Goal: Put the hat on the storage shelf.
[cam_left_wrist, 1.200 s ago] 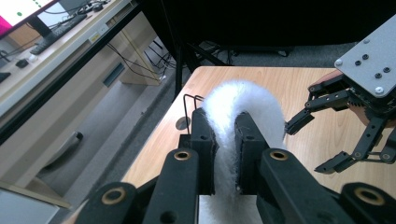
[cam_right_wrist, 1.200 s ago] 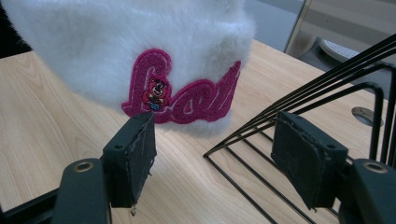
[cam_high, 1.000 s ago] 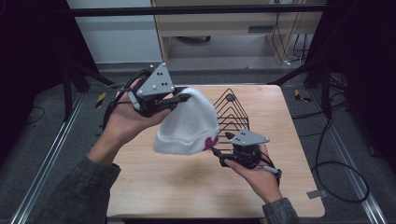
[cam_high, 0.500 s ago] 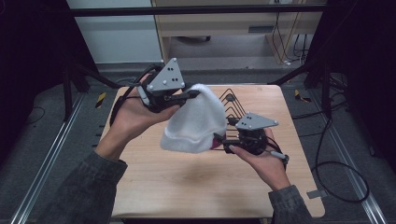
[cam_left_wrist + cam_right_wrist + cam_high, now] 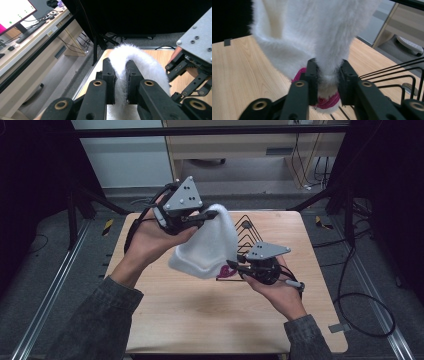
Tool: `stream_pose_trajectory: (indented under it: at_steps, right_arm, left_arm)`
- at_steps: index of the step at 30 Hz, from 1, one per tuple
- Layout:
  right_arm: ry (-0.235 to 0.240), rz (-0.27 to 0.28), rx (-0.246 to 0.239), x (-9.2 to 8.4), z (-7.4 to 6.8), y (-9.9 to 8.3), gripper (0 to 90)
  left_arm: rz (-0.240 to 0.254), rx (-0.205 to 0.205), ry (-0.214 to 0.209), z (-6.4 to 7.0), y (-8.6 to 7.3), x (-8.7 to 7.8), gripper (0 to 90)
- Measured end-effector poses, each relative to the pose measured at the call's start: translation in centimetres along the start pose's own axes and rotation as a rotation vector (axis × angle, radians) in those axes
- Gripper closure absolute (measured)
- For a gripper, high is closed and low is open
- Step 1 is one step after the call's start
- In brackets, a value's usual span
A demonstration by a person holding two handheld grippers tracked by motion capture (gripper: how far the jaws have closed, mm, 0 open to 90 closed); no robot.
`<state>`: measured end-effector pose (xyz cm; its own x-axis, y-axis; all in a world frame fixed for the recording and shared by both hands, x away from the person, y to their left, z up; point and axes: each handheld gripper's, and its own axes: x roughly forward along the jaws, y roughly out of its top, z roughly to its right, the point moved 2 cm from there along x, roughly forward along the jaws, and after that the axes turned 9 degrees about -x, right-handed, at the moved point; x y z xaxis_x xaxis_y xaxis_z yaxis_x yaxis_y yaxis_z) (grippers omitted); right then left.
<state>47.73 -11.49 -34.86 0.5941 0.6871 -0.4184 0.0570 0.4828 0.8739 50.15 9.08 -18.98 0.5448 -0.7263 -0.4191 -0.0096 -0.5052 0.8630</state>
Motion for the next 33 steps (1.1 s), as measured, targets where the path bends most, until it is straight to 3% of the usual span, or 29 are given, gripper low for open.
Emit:
stream_pose_trajectory:
  at_steps: [15,25,33]
  right_arm:
    - [-0.055,0.012,-0.002,-1.3,2.3,1.9,77.1]
    - [-0.089,0.022,-0.001,-2.1,4.4,4.1,77.6]
    - [-0.147,-0.003,0.001,-2.4,6.5,3.9,77.7]
  left_arm:
    - [0.040,-0.035,0.081,-1.9,0.8,-0.3,80.9]
    - [0.099,-0.050,0.123,-2.9,2.8,0.0,80.8]
    - [0.097,-0.058,0.120,-3.2,3.4,1.8,80.7]
